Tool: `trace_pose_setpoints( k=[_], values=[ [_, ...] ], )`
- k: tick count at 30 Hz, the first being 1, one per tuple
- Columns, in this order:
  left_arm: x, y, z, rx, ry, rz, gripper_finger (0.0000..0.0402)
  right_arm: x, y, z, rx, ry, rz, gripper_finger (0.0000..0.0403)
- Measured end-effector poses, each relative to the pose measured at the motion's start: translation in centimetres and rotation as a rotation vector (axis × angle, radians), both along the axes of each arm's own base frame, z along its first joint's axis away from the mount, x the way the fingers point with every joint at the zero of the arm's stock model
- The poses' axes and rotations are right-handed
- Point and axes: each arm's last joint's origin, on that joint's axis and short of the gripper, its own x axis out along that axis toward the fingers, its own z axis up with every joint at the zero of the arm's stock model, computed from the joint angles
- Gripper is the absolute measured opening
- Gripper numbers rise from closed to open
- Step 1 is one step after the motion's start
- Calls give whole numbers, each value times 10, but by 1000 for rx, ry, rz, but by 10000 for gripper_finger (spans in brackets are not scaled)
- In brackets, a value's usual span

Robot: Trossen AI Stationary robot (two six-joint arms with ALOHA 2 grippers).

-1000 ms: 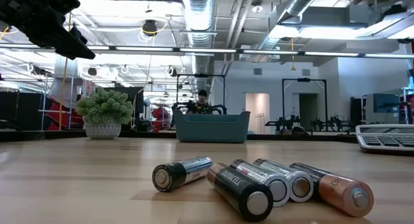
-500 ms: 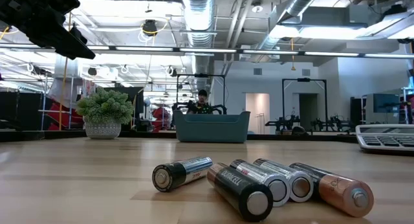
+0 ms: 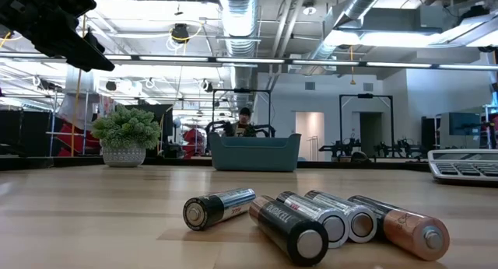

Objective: Sort batteries
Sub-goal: Put the silver battery into the green bin

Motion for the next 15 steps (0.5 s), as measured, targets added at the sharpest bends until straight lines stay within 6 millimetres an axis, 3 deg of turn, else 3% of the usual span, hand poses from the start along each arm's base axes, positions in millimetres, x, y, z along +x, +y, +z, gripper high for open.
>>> trace_pose_setpoints(
  k=[9,15],
  values=[
    [0,0,0,-18,-2,9,125,0,0,1,3,-3,-3,114],
    [0,0,0,-18,-2,9,125,-6,-7,24,49,-38,-14,131]
  ],
)
